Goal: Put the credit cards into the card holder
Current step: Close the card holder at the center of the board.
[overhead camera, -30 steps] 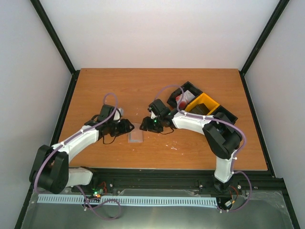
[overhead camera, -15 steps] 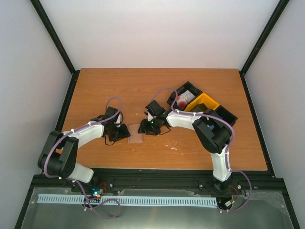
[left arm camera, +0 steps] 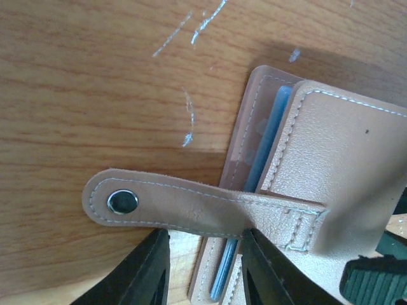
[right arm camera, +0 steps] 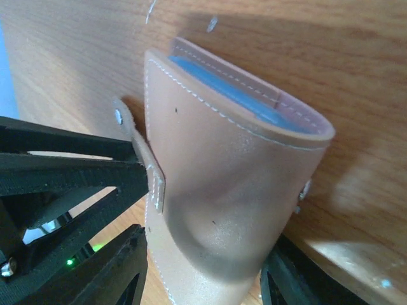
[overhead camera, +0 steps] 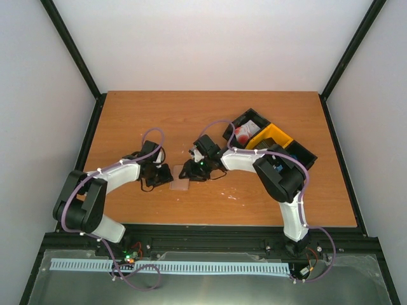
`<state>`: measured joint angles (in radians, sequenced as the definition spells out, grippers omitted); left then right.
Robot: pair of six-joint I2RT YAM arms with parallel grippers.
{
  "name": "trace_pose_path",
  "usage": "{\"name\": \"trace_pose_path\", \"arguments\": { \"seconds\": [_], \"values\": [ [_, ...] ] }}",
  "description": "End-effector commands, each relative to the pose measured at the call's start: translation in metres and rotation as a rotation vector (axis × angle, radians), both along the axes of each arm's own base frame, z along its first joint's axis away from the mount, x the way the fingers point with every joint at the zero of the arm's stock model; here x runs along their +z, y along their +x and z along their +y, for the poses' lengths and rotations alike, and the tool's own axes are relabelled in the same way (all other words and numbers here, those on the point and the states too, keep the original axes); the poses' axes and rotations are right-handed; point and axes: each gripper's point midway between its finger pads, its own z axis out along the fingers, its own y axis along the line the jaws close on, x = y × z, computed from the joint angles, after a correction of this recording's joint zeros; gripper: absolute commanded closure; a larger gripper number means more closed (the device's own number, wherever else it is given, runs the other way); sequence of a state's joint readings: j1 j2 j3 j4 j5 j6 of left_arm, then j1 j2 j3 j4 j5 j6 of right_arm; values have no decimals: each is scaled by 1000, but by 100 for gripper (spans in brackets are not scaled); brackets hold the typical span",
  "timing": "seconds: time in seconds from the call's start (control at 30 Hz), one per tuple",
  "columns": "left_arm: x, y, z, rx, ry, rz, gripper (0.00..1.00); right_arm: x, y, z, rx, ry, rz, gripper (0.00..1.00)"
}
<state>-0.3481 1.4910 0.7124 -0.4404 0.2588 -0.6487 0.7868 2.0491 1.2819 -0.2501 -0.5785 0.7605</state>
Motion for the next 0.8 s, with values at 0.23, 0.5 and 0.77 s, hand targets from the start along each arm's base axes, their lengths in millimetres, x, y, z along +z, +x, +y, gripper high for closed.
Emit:
{"name": "trace_pose_path", "arguments": {
  "seconds": [0.23,0.5,0.77],
  "values": [
    [-11,-7,-5,-38,-15,44,69,1,-9,25,48,217,-7,64],
    [30,11,-11,-37,-67,-104,68,30,9,14,21,257,-137,97],
    [147,29,-40,-114,-310,-421,38,112,17,-22,114,400,-297,97]
  ]
}}
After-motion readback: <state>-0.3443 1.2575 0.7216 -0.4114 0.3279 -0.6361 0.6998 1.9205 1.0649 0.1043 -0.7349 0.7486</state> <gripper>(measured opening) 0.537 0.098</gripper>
